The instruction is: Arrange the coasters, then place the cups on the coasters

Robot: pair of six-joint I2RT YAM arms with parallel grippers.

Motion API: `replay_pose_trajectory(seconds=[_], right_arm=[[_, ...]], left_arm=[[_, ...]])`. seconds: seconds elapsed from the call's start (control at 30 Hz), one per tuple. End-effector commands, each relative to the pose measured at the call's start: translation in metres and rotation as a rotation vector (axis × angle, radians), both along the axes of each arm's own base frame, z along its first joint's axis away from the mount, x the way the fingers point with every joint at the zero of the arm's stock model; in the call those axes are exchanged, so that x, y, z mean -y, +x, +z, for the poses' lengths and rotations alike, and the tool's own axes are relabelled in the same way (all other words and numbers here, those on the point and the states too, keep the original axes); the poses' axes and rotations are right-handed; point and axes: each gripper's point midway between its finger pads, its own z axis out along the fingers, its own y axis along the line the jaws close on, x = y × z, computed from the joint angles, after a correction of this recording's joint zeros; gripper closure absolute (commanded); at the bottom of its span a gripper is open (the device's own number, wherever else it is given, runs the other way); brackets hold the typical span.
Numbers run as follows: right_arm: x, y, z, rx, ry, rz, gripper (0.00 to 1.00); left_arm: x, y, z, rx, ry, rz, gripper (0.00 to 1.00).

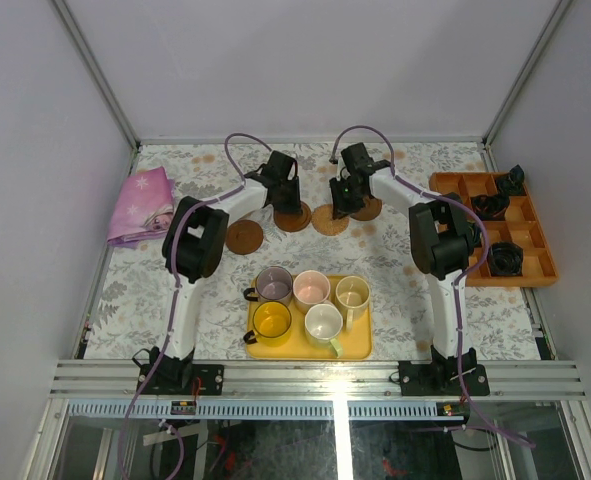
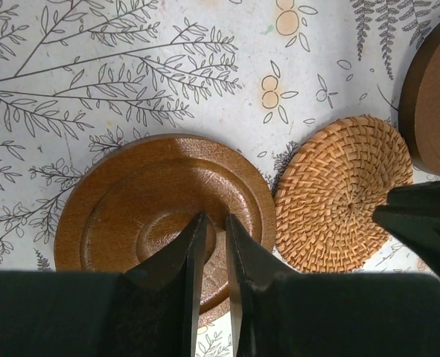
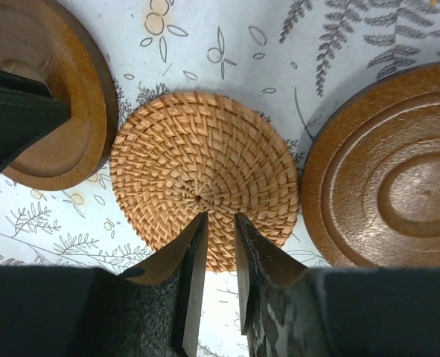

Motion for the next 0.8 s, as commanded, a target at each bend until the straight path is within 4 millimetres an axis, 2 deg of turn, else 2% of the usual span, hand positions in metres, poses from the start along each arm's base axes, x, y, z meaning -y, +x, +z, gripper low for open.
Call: replay_pose_trajectory(seconds=[0.0, 0.1, 0.23, 0.4, 0.57, 0.77], right_arm=[[-0.002, 0.033, 0.062, 0.189, 0.011, -0.003, 0.72], [-0.003, 0.036, 0.069, 0.193, 0.014, 0.003, 0.72], [-0.002, 0.032, 0.067, 0.177, 0.010, -0.006, 0.72], [0.015, 0.035, 0.061, 0.192, -0.051, -0.076, 0.72], [0.041, 0.047, 0.055, 0.184, -0.104, -0.170, 0.73], [0.061, 0.045, 0.039, 0.146, -0.158, -0.225, 0.73]], left_arm=[[-0.011, -0.017, -0.008, -0.041, 0.062, -0.017, 0.85], [-0.012, -0.024, -0.013, -0.065, 0.064, -0.020, 0.85], [-0.014, -0.033, -0.014, -0.077, 0.057, -0.020, 0.86], [-0.010, -0.037, -0.006, -0.059, 0.022, -0.042, 0.84], [-0.002, -0.029, 0.007, -0.016, -0.020, -0.046, 0.78], [0.009, -0.017, 0.012, -0.005, -0.059, -0.049, 0.76]])
